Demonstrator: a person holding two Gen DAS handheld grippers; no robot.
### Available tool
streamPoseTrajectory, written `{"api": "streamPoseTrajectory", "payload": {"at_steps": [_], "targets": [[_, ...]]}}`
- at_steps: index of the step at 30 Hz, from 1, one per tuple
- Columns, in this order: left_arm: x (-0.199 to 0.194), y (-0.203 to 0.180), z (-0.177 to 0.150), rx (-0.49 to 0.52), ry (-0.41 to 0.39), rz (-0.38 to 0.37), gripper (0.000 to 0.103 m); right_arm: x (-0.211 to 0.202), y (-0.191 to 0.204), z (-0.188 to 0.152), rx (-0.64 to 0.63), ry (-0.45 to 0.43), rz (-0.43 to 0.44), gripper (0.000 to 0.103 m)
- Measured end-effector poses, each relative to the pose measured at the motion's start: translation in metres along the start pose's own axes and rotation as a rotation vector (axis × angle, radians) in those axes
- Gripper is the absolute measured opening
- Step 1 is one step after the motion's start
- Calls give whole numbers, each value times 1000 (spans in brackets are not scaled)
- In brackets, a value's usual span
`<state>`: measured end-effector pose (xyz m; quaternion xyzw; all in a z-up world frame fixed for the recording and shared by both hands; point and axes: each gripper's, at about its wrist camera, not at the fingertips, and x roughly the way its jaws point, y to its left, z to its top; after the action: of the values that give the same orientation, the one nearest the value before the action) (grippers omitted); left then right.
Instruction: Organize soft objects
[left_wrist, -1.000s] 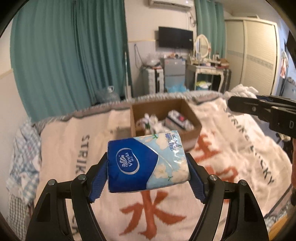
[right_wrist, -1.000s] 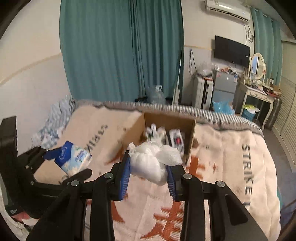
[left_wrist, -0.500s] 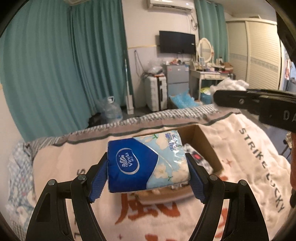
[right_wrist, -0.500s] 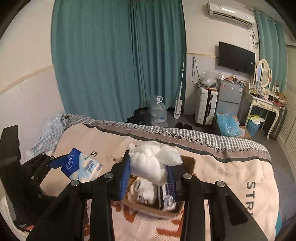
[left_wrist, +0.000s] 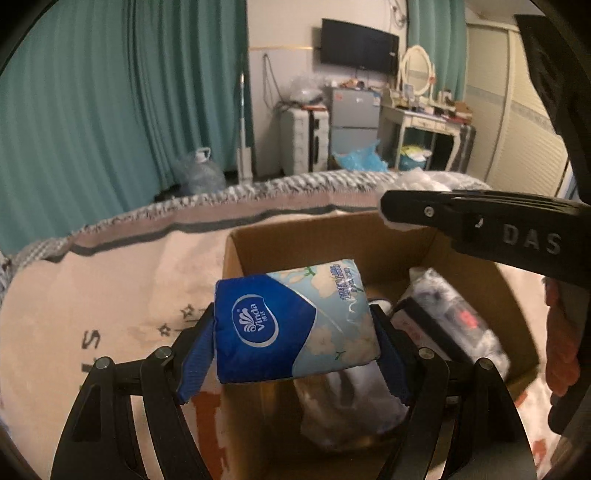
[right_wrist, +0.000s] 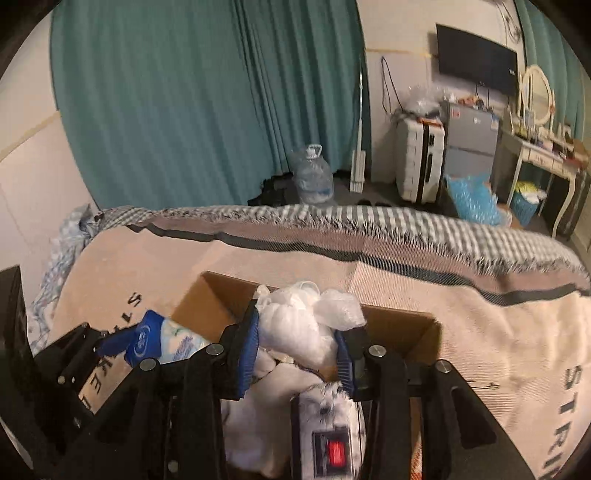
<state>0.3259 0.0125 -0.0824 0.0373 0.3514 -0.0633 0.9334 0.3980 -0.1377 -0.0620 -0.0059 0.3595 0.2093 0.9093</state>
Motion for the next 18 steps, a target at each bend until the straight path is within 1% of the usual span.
{"api": "streamPoseTrajectory", "payload": {"at_steps": [2,3,5,6,7,9,11,14,17,18], "targets": [[-4,-7,-2,45,-25,-5,77,9,-5,-2,9,7,-9,44],[-6,-8,-3,62,-33,-16,77,11,-6,-3,12,5,-15,44],[-10,-12,-5,79,-38,-15,80,9,-9,-4,16,3,-20,55],[-12,-13,-5,85,-41,4,83,7,-10,-4,20,-5,-24,62],[-14,-13,-5,85,-47,23,89,2,-11,-5,23,-12,-27,63],[-21,-12,-3,68,-48,46,89,-9,-9,-4,22,-17,-39,63],[-33,-8,2,36,-38,40,89,-29,-8,-1,18,-25,-52,63],[-67,-5,17,9,-71,41,89,-68,-2,7,7,-54,-79,63],[-123,-11,35,17,-142,57,89,-120,9,18,-8,-102,-101,63],[-142,-13,40,22,-167,63,89,-147,15,23,-18,-129,-109,63]]}}
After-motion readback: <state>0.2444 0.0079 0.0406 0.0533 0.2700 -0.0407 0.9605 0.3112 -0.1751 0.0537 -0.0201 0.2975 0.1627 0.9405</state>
